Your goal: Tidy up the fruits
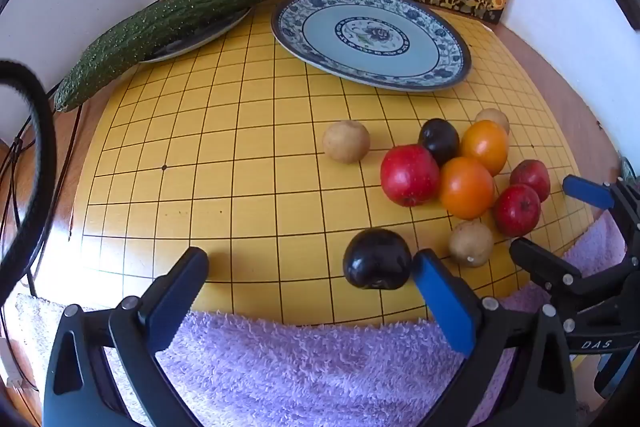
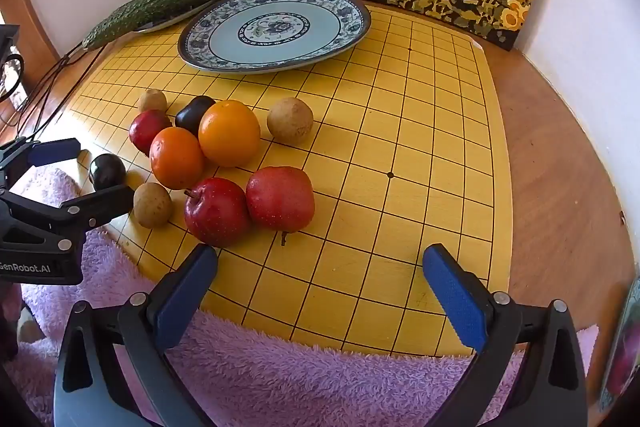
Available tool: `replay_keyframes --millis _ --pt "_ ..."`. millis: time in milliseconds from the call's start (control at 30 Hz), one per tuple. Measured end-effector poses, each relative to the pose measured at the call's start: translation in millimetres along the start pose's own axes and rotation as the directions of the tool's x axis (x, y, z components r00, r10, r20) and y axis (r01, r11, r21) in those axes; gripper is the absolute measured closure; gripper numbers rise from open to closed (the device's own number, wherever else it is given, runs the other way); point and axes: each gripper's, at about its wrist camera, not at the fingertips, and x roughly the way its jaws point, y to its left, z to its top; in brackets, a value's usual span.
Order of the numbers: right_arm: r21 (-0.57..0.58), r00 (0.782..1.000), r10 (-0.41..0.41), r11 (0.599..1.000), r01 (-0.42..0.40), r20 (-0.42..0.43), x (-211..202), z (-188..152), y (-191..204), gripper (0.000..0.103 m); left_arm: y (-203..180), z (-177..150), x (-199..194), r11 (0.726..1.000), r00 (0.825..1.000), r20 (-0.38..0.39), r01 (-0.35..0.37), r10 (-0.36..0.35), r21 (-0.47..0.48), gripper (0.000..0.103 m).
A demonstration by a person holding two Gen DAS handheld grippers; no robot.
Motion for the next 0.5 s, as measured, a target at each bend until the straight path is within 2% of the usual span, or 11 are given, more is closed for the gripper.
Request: replay_keyframes --millis 500 --pt "-0.001 1.0 -0.002 1.0 0.002 0.002 -0.6 -0.2 0.2 0.0 0.0 0.1 0.1 1.0 1.0 -0.003 -0.001 0.001 0.0 0.0"
